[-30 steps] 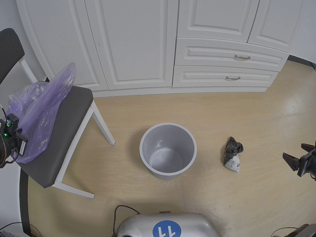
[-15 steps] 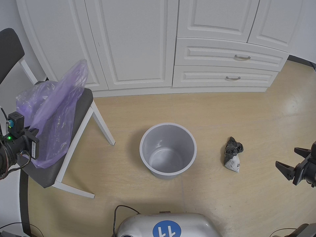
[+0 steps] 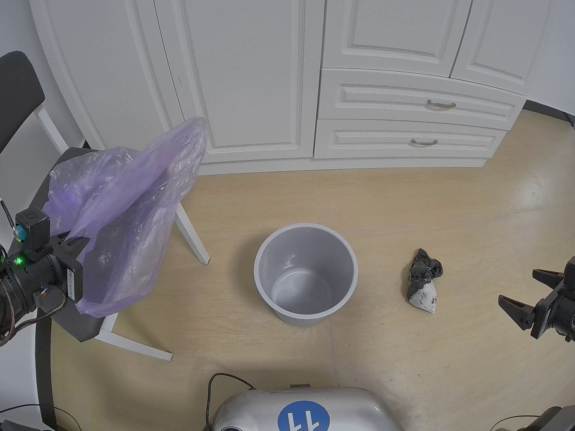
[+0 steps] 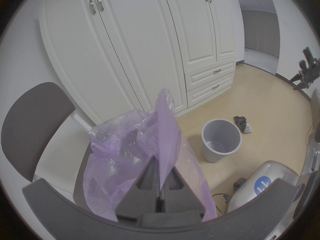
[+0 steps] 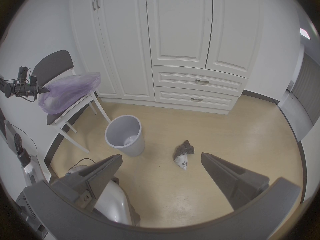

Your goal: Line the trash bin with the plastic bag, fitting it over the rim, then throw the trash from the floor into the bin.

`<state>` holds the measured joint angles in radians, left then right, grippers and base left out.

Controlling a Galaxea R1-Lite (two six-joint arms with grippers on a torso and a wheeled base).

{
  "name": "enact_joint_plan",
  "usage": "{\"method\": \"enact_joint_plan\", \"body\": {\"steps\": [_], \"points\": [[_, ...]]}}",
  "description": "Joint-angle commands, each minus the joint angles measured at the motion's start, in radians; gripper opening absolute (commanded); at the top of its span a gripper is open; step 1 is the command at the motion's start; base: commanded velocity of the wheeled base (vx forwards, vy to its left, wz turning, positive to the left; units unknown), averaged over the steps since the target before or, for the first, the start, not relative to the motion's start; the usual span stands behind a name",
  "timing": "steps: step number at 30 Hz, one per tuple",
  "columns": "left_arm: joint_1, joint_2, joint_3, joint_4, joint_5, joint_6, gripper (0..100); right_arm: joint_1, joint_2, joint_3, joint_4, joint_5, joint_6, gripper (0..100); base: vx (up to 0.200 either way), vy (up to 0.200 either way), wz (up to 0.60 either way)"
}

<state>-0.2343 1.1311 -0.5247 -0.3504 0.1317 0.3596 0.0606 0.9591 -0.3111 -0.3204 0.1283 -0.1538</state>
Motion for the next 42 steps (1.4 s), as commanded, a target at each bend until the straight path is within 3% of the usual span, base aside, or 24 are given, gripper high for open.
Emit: {"method": "enact_joint_plan", "body": {"steps": [1,26,33,42], "points": [[-0.037,-0.004,-0.005,-0.001,0.000,-0.010,0,0.010,0.009,-0.002,0.000,-0.001,0.002,100,0.000,0.000,0.00],[-0.356,0.053,-0.038,-0.035,0.003,-0.108,0,0.114,0.046,0.006,0.000,-0.004,0.034,100,0.000,0.000,0.00],[-0.445,0.059,-0.043,-0.096,0.000,-0.105,0,0.188,0.061,-0.003,-0.002,-0.006,0.120,100,0.000,0.000,0.00],[-0.527,0.053,-0.069,-0.137,-0.046,-0.108,0,0.206,0.095,-0.002,-0.052,-0.009,0.174,100,0.000,0.000,0.00]]}}
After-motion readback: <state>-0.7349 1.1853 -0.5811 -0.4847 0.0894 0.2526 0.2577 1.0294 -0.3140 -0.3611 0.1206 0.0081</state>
